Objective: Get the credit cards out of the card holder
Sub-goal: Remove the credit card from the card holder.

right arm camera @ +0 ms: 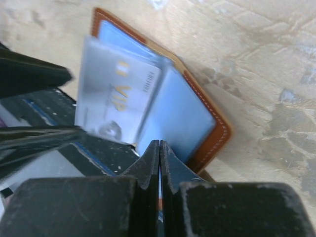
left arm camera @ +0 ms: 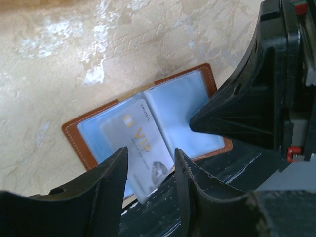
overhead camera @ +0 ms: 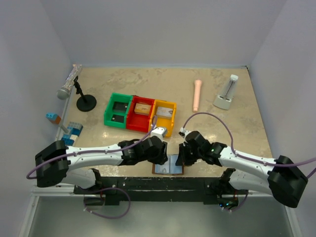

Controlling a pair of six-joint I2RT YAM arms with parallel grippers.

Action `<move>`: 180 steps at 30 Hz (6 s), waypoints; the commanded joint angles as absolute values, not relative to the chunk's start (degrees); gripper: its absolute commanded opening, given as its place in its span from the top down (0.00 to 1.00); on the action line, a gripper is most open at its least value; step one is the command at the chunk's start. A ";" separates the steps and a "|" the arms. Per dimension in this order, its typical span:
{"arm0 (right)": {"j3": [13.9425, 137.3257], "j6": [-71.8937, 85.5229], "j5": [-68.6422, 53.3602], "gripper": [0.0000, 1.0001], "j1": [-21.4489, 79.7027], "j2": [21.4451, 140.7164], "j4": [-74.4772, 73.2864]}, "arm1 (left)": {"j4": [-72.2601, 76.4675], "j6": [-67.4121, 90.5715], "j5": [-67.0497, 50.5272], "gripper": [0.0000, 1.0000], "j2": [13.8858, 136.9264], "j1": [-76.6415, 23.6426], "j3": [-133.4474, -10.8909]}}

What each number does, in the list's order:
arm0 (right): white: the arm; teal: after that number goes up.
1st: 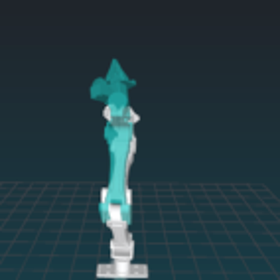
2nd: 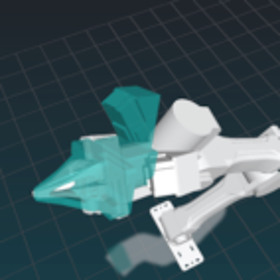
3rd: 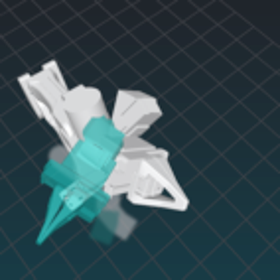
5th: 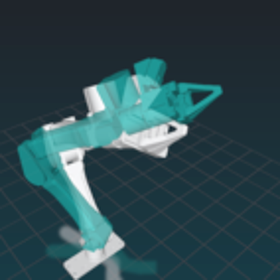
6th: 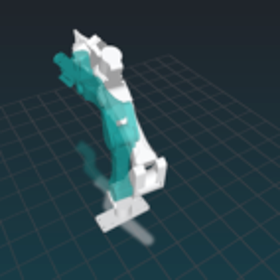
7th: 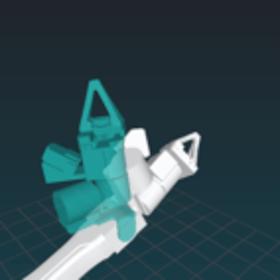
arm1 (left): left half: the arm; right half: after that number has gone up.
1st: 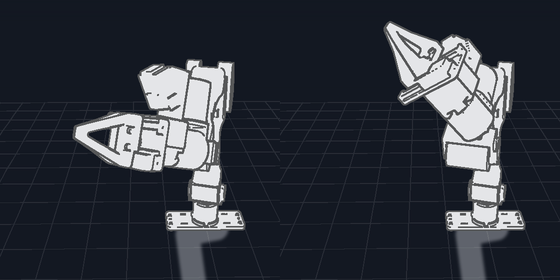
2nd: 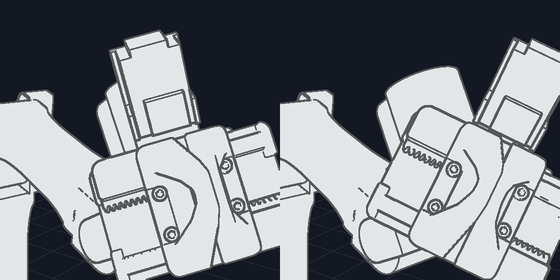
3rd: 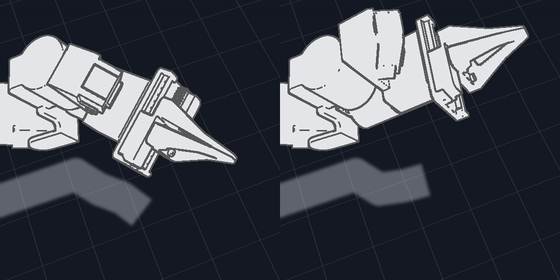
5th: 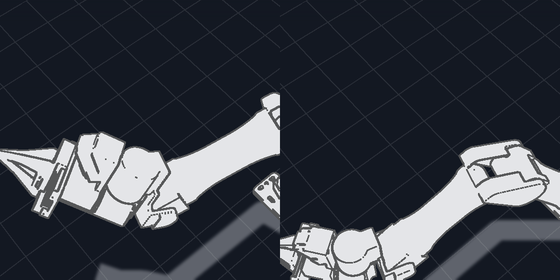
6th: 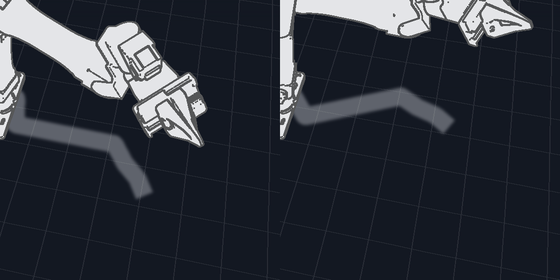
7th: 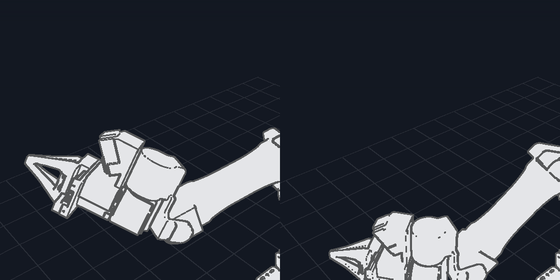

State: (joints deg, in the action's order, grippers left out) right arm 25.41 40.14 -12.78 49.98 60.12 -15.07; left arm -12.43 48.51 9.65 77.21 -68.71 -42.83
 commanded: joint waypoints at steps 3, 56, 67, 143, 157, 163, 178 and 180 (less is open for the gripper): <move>24.26 40.87 -12.04 1.00 50.19 63.10 -10.64 | -14.85 51.32 13.79 0.53 69.45 -68.82 -36.22; 19.25 48.69 -19.69 0.57 50.19 70.92 14.06 | 3.16 53.87 12.04 0.66 74.88 -68.73 -26.55; 18.19 48.96 -18.20 0.59 50.27 71.81 13.37 | 1.93 55.72 13.53 0.70 74.88 -68.73 -25.14; 14.68 60.29 -29.09 0.60 45.09 84.19 42.54 | 5.45 66.80 16.96 1.00 76.29 -68.91 -16.00; 16.17 57.57 -30.50 0.62 44.74 82.27 35.43 | 4.05 68.37 18.37 1.00 75.24 -68.82 -15.29; 15.82 55.99 -30.23 0.67 44.12 79.54 32.26 | 3.08 69.87 19.07 1.00 75.15 -68.82 -14.85; 13.97 55.99 -31.20 0.71 42.28 76.47 32.35 | 2.55 71.28 19.34 1.00 76.11 -68.82 -14.59; 13.80 55.90 -31.38 0.71 42.01 75.85 31.91 | 2.64 71.28 19.34 1.00 76.20 -68.82 -14.59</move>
State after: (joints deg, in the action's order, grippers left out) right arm 14.39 56.93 -29.74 42.63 77.67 30.79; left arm 13.50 72.01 17.32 73.45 -68.71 -17.82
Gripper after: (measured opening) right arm 0.290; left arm 0.012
